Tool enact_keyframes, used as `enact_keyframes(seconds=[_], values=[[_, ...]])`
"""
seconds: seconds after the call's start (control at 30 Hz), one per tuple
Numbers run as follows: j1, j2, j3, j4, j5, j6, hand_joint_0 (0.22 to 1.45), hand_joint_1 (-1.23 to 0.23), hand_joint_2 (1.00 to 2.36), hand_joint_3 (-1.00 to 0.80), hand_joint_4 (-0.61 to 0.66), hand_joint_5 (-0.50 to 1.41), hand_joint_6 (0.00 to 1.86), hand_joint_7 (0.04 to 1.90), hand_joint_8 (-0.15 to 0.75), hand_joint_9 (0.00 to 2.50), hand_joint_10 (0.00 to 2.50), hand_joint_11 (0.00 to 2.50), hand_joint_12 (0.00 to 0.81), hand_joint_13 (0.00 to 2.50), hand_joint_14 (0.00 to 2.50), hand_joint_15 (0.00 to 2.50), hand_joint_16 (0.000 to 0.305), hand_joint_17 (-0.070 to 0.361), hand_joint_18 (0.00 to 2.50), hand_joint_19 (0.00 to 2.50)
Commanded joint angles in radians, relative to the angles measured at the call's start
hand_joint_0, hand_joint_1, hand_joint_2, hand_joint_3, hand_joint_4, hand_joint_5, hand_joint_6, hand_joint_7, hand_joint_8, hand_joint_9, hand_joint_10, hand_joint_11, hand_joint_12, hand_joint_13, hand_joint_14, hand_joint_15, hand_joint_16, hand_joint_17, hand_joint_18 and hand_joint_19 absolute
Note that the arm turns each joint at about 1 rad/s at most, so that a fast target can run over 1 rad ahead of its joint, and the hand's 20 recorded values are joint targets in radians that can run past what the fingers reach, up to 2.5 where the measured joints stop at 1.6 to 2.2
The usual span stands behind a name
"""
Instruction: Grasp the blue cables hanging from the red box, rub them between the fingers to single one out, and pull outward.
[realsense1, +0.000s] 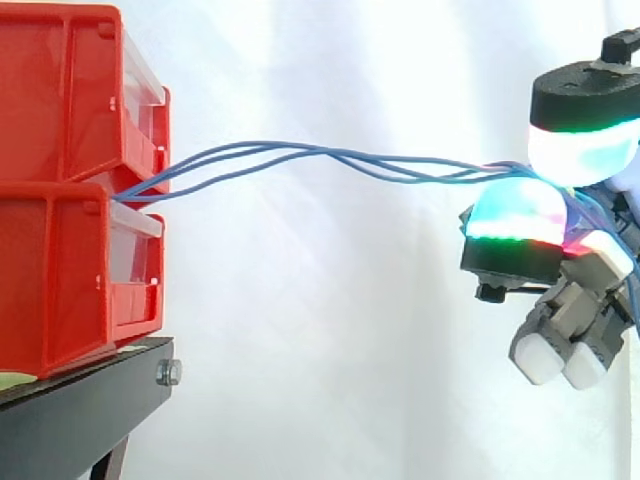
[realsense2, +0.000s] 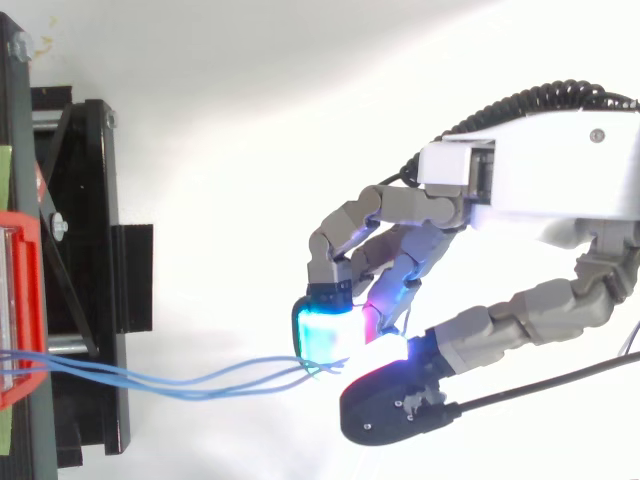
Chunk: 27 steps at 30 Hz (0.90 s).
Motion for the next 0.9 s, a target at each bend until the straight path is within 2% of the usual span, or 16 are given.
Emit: enact_keyframes(seconds=[0.0,0.07,0.2,0.3,0.37,0.4,0.47,0.7,0.73,0.83,0.87], values=[[0.001,0.0,0.0,0.0,0.0,0.017,0.71,-0.94,1.02,-0.13,0.02,-0.19,0.86,0.94,0.21,0.87,0.02,0.58,0.33,0.36,0.01,0.29,0.049,0.109,0.31,0.38],[0.002,0.0,0.0,0.0,0.001,0.025,0.75,-0.97,1.02,-0.23,0.04,-0.19,0.86,0.9,0.206,0.84,0.02,0.56,0.328,0.33,0.01,0.25,0.049,0.11,0.3,0.35],[0.005,0.0,0.0,0.0,-0.005,0.033,0.77,-0.98,1.01,-0.32,0.04,-0.19,0.85,0.85,0.202,0.88,0.02,0.58,0.325,0.35,0.01,0.25,0.048,0.108,0.32,0.37],[0.007,0.0,0.0,0.002,-0.006,0.04,0.76,-0.99,1.01,-0.39,0.14,-0.18,0.84,0.83,0.207,0.92,0.02,0.58,0.323,0.39,0.01,0.27,0.048,0.108,0.37,0.39],[0.007,0.0,0.0,0.002,-0.006,0.045,0.68,-0.96,1.01,-0.39,0.25,-0.17,0.83,0.89,0.219,0.96,0.02,0.6,0.326,0.42,0.01,0.29,0.047,0.107,0.38,0.42],[0.008,0.0,0.0,0.002,-0.006,0.048,0.62,-0.9,1.0,-0.44,0.16,-0.16,0.84,0.96,0.225,0.99,0.02,0.59,0.328,0.43,0.02,0.31,0.047,0.106,0.37,0.45],[0.011,0.0,0.0,0.011,-0.006,0.053,0.56,-0.79,1.0,-0.48,0.14,-0.14,0.83,1.01,0.239,1.07,0.02,0.61,0.336,0.48,0.02,0.34,0.048,0.109,0.39,0.48],[0.013,0.0,-0.008,0.016,-0.006,0.053,0.52,-0.73,1.0,-0.5,0.14,-0.12,0.82,1.05,0.257,1.14,0.02,0.6,0.343,0.55,0.02,0.37,0.05,0.113,0.44,0.51],[0.013,0.0,-0.008,0.016,-0.006,0.053,0.57,-0.73,1.0,-0.44,0.13,-0.11,0.82,1.09,0.247,1.16,0.02,0.61,0.33,0.57,0.02,0.39,0.047,0.106,0.45,0.52],[0.013,0.0,-0.008,0.017,-0.006,0.053,0.59,-0.79,1.02,-0.21,0.07,-0.12,0.84,1.21,0.245,1.16,0.02,0.64,0.329,0.62,0.02,0.41,0.047,0.106,0.5,0.51],[0.014,0.0,-0.008,0.017,-0.006,0.053,0.61,-0.82,1.02,-0.12,-0.03,-0.14,0.88,1.18,0.242,1.15,0.02,0.66,0.329,0.63,0.02,0.43,0.047,0.105,0.51,0.52]])
